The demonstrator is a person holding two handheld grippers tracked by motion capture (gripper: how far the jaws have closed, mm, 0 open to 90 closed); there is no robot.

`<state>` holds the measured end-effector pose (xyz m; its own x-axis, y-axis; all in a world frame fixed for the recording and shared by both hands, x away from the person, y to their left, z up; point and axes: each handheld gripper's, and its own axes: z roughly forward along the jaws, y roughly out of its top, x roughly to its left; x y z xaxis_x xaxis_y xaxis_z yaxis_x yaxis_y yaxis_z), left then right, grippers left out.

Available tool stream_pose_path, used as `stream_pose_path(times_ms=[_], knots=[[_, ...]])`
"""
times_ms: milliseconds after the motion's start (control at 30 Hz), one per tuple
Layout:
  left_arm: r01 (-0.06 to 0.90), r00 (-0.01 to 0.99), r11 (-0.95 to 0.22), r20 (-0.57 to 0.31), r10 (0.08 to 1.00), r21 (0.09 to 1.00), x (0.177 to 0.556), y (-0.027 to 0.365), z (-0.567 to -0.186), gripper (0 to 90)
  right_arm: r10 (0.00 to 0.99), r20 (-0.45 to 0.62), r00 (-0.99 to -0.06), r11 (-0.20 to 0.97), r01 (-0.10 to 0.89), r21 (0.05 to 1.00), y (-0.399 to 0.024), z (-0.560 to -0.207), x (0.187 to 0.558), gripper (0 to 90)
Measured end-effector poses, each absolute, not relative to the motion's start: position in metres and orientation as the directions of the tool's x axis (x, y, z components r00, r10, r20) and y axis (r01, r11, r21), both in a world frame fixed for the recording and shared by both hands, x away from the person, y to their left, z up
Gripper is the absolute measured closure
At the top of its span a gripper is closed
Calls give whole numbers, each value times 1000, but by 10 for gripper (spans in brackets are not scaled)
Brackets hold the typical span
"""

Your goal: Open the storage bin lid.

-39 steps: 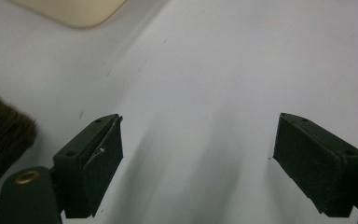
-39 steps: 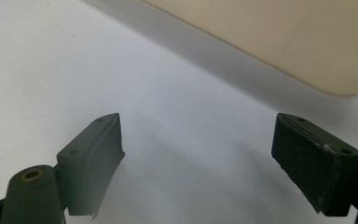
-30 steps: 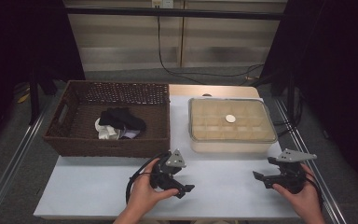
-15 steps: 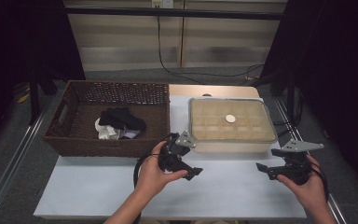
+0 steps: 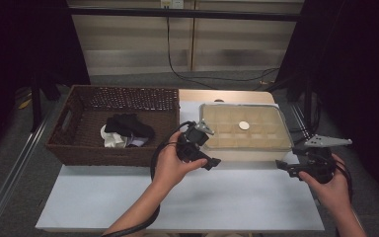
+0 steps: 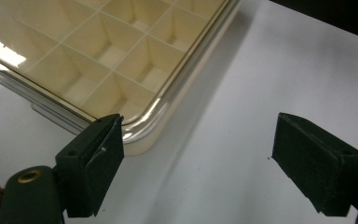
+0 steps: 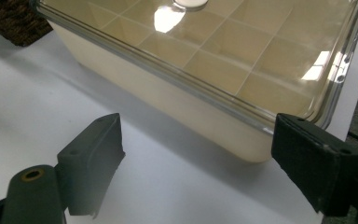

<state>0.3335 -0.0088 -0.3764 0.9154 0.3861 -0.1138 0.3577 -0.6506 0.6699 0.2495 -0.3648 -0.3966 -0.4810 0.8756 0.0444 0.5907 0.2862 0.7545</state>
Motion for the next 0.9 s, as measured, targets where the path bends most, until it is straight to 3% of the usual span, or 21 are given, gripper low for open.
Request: stream_pose_path(times_ms=[367, 467, 900], knots=[[417, 885, -643, -124, 450, 643, 367, -20, -374, 166, 897, -17, -443, 305, 590, 747, -364, -391, 271, 164], [414, 877, -664, -76, 475, 623, 371, -26, -375, 168, 908, -34, -418, 306, 603, 736, -364, -392, 278, 184], [512, 826, -628, -135, 548, 585, 396, -33, -389, 168, 946, -10, -323, 228, 643, 732, -369, -395, 300, 191]])
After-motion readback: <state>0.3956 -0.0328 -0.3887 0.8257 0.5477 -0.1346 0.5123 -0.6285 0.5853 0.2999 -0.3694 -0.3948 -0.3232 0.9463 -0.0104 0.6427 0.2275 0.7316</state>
